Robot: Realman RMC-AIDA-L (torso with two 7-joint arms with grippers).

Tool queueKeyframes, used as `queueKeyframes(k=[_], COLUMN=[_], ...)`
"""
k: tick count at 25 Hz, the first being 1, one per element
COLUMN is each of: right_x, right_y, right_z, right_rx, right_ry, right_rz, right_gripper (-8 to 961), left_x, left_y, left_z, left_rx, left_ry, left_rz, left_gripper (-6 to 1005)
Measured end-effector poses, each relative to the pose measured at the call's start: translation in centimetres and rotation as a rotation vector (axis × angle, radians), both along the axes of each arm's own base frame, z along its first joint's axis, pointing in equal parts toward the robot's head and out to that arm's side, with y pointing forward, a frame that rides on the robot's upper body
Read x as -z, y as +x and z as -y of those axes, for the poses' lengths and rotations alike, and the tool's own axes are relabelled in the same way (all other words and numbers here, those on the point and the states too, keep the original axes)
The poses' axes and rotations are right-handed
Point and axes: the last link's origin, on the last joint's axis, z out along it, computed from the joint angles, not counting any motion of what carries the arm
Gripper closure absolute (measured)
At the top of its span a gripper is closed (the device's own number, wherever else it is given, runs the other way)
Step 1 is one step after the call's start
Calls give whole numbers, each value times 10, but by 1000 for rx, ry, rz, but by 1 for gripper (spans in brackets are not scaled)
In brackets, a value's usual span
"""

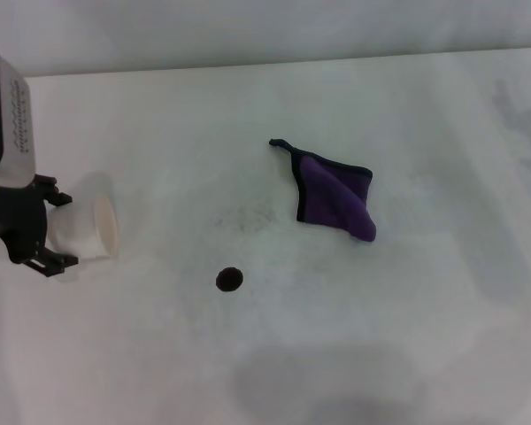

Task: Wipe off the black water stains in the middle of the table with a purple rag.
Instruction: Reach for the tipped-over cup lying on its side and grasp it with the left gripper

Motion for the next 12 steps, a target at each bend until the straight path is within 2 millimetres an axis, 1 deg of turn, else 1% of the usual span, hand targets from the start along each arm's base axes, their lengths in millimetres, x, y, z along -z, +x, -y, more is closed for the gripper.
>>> queueKeyframes(k=[5, 12], right_x=[0, 0], right_y=[0, 0], right_z=[0, 0], right_rx=[-1, 0], right_ry=[0, -2], right_rz=[0, 0], right_gripper=[123, 124], left_x=[5, 6], left_y=[-3, -5], left_z=[3, 4], left_rx=[-8, -13], left_ry=[-18, -11], left_rz=[-10, -9], left_gripper=[123, 136])
